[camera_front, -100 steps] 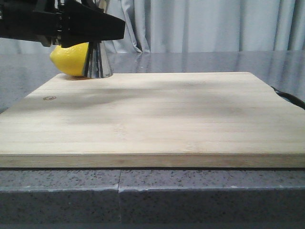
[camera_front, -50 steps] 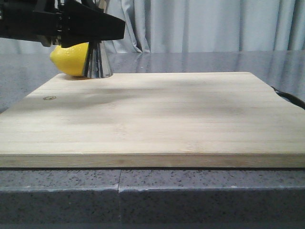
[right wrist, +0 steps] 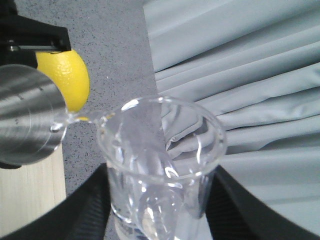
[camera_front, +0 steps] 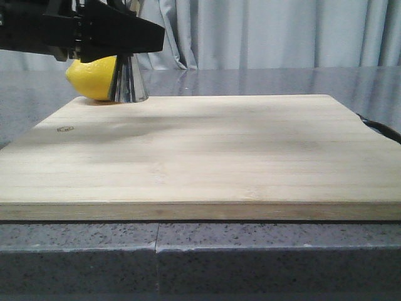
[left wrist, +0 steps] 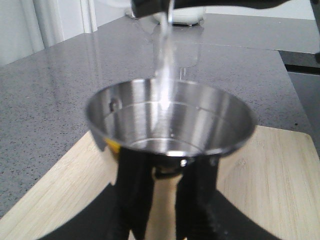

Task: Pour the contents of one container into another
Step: 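Tilt the beaker with the right gripper, pouring liquid into the jigger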

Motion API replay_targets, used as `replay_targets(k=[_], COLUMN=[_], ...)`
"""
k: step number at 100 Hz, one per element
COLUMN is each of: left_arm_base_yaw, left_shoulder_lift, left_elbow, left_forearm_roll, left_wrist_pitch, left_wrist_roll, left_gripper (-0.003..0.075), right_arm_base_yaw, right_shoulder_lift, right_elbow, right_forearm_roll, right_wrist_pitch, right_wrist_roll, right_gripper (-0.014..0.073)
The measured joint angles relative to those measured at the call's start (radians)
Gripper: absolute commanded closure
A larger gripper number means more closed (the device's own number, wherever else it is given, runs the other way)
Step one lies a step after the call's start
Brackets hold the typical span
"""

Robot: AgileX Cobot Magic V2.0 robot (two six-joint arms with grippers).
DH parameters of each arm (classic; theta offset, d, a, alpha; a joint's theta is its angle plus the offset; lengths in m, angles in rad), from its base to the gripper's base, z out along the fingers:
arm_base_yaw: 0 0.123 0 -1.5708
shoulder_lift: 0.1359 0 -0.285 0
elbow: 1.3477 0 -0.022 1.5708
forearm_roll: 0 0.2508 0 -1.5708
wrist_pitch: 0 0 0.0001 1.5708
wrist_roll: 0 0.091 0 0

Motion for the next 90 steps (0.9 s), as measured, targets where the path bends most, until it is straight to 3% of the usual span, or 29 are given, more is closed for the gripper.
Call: replay_targets(k=[90], left_arm_base_yaw=[0.000], left_shoulder_lift=[0.000], left_elbow=[0.000], left_forearm_roll=[0.000], left_wrist_pitch=[0.000], left_wrist_roll=[0.000], left_gripper=[0.0523], right_arm_base_yaw=[0.000], right_shoulder_lift=[0.000], right_elbow=[0.000], right_forearm_roll=[-0.052], right_wrist_pitch=[-0.035], right_wrist_roll=[-0.055], right_gripper=[0.0305])
